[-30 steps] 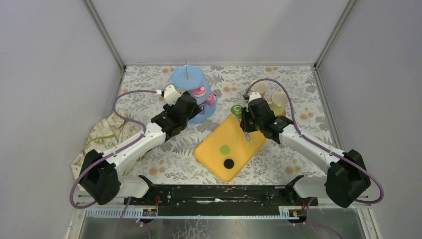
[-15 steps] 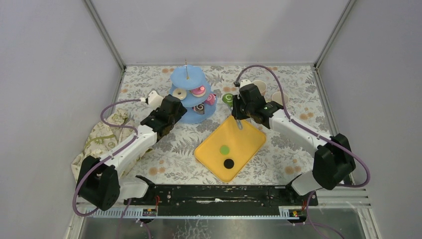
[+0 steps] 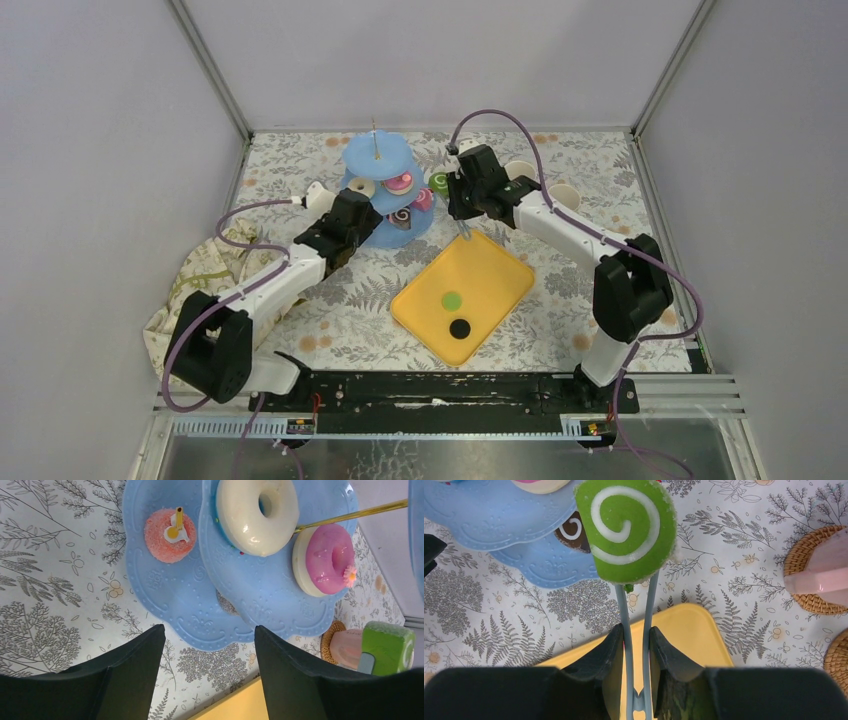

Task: Serve the afternoon tea
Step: Adjust the desert table at the center of the board.

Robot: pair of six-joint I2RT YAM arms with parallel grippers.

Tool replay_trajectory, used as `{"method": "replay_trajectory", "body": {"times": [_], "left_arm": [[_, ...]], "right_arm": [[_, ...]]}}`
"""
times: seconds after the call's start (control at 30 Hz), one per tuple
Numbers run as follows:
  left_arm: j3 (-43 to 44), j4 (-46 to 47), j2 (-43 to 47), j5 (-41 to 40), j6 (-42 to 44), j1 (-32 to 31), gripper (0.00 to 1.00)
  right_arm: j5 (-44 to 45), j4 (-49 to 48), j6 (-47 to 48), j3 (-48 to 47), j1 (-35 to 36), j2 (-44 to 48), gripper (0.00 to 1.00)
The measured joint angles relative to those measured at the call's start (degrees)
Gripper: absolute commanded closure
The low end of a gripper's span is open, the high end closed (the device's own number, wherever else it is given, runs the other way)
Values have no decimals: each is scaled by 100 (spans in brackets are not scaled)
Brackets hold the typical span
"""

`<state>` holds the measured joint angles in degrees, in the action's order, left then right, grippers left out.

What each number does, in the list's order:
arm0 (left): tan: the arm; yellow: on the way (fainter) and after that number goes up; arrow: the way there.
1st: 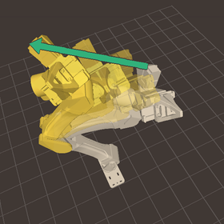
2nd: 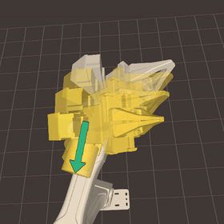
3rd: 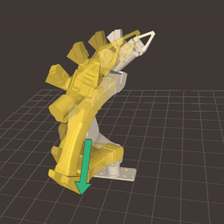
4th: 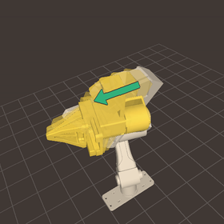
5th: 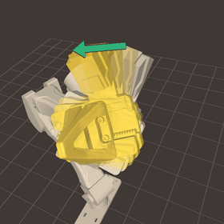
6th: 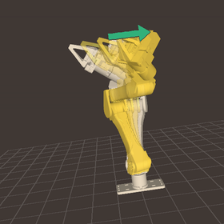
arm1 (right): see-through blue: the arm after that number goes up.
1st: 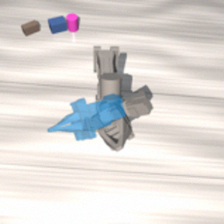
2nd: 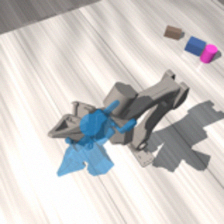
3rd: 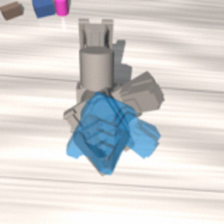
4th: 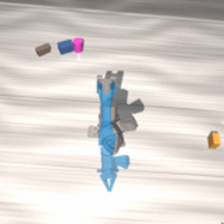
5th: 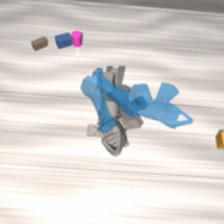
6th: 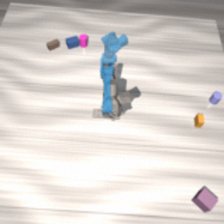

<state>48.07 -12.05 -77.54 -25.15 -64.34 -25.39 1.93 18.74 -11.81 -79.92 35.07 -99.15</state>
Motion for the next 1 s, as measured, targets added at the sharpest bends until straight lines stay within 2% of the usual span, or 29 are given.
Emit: {"method": "replay_trajectory", "body": {"times": [0.43,0.77,1.0], "left_arm": [[2,654,-302,7,-304,2,34],[-9,960,-492,9,-415,4,48],[-37,1143,-520,4,-431,7,54]], "right_arm": [[-15,173,153,-199,-103,-216,82],[-109,175,186,-199,-116,-219,82],[-146,175,203,-199,-118,-219,82]]}}
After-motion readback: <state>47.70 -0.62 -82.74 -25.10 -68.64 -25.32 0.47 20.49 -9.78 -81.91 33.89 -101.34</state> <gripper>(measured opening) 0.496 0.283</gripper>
